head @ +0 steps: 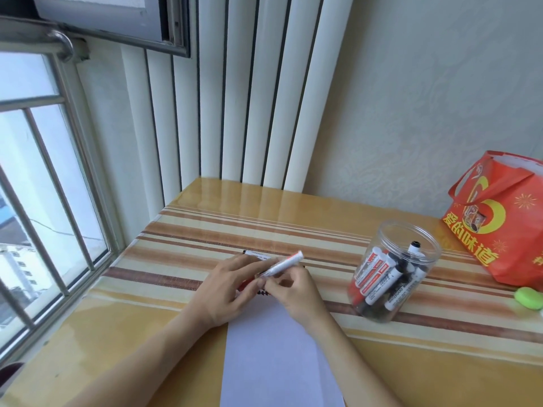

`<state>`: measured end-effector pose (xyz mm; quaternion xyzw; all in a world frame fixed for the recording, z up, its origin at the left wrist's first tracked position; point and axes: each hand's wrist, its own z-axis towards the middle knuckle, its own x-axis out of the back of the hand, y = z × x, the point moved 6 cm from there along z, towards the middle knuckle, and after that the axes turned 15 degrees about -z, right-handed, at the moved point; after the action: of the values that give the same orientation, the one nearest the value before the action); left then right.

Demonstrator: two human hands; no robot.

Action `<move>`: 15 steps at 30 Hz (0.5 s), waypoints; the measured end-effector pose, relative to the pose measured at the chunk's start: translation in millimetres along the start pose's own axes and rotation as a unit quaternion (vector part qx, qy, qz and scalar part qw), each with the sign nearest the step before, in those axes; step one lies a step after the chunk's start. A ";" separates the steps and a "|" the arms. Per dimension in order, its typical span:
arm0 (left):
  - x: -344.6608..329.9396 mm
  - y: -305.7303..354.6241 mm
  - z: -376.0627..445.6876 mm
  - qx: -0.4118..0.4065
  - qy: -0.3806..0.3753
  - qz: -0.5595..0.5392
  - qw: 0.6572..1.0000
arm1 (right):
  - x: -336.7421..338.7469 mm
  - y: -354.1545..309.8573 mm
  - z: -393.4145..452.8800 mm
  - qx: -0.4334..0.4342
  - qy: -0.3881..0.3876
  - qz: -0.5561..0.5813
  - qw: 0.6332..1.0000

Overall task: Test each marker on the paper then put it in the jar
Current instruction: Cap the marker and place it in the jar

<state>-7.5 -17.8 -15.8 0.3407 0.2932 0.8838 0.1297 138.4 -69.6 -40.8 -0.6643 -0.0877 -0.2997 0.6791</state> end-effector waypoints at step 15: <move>-10.0 -27.9 -1.4 0.061 0.009 0.112 0.992 | 45.6 -26.4 -18.9 0.252 0.270 -0.343 0.864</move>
<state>-0.3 -0.5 -38.8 0.3710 0.3076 0.8762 0.0061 156.0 -99.2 3.3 -0.2922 -0.1959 -0.6490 0.6745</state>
